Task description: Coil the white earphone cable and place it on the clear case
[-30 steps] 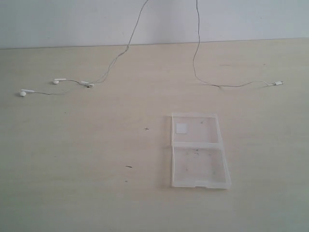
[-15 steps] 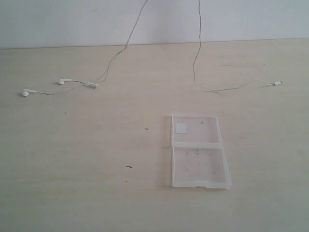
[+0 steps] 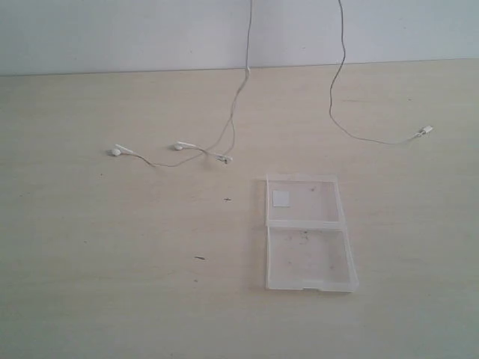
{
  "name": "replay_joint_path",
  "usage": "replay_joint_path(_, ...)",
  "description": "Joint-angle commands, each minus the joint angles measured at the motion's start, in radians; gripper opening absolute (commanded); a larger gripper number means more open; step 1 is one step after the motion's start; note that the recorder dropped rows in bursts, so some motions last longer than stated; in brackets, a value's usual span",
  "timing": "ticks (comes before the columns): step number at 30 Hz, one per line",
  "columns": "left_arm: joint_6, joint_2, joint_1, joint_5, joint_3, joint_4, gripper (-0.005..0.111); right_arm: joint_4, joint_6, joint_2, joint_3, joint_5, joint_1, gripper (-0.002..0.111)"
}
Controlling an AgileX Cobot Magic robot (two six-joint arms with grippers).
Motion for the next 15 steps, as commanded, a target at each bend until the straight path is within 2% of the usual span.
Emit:
replay_joint_path(1,0.004,-0.007,-0.007,-0.003,0.000,-0.002,0.000,0.196,-0.161,-0.017,0.114,-0.151,-0.002,0.000)
replay_joint_path(6,0.004,-0.007,-0.007,-0.003,0.000,-0.002,0.000,0.527,-0.456,-0.017,0.154,-0.199,0.020,0.000)
replay_joint_path(15,0.004,-0.007,-0.007,-0.003,0.000,-0.002,0.000,0.522,-0.470,-0.015,0.154,-0.281,0.154,0.000)
